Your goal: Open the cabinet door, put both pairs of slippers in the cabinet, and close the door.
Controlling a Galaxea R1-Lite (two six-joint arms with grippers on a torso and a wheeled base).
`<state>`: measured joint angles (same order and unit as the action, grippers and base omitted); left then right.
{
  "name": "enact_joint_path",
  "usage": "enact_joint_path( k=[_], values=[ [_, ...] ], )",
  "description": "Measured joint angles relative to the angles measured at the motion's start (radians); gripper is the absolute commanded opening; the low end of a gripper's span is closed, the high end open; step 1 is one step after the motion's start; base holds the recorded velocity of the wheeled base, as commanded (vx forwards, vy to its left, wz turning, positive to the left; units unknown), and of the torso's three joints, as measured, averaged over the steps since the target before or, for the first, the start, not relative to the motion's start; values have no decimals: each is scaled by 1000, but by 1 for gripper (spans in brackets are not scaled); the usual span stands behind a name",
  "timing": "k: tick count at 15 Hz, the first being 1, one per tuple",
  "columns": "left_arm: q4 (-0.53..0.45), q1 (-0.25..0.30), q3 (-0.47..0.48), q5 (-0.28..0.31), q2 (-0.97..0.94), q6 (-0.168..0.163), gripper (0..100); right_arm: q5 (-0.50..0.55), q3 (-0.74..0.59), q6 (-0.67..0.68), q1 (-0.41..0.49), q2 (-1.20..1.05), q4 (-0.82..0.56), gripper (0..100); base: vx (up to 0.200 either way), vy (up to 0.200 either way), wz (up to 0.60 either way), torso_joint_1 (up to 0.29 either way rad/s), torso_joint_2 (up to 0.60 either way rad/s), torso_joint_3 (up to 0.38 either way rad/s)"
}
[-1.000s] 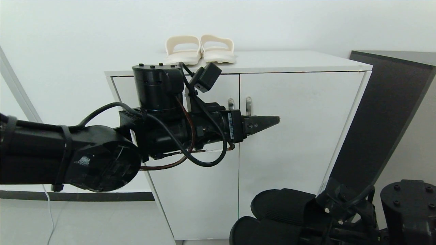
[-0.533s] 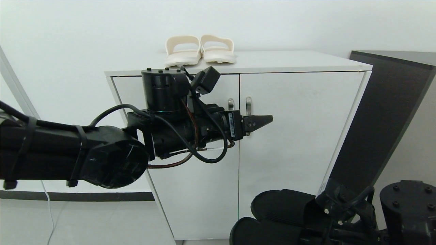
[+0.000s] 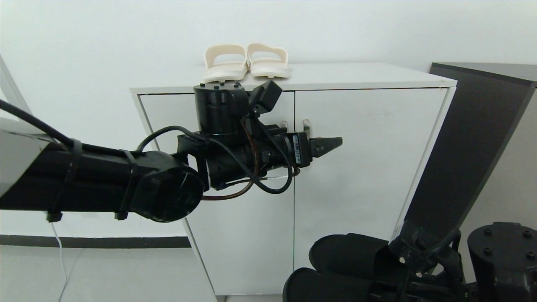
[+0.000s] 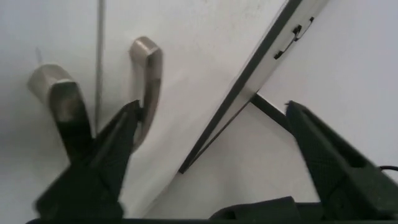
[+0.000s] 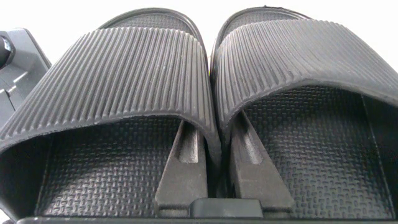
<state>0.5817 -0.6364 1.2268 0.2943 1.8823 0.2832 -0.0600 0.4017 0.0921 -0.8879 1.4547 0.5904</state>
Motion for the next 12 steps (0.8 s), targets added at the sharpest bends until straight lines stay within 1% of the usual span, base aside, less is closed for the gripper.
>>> enact_joint_path(
  k=[4,7,9,12],
  values=[
    [-2,3,-3,-5,4,1,0,-2,-1,0,0,2,-1,0,0,0,0,0,0,0],
    [5,-5,-53,1,-29,1,0,-3,-4,0,-1,5,0,0,0,0,0,0,0,0],
    [8,-25,-108,3,-71,4,0,-8,-12,0,-7,5,0,0,0,0,0,0,0,0],
    [6,-57,-173,1,-136,5,0,-45,-35,-2,-21,-3,0,0,0,0,0,0,0,0]
  ],
)
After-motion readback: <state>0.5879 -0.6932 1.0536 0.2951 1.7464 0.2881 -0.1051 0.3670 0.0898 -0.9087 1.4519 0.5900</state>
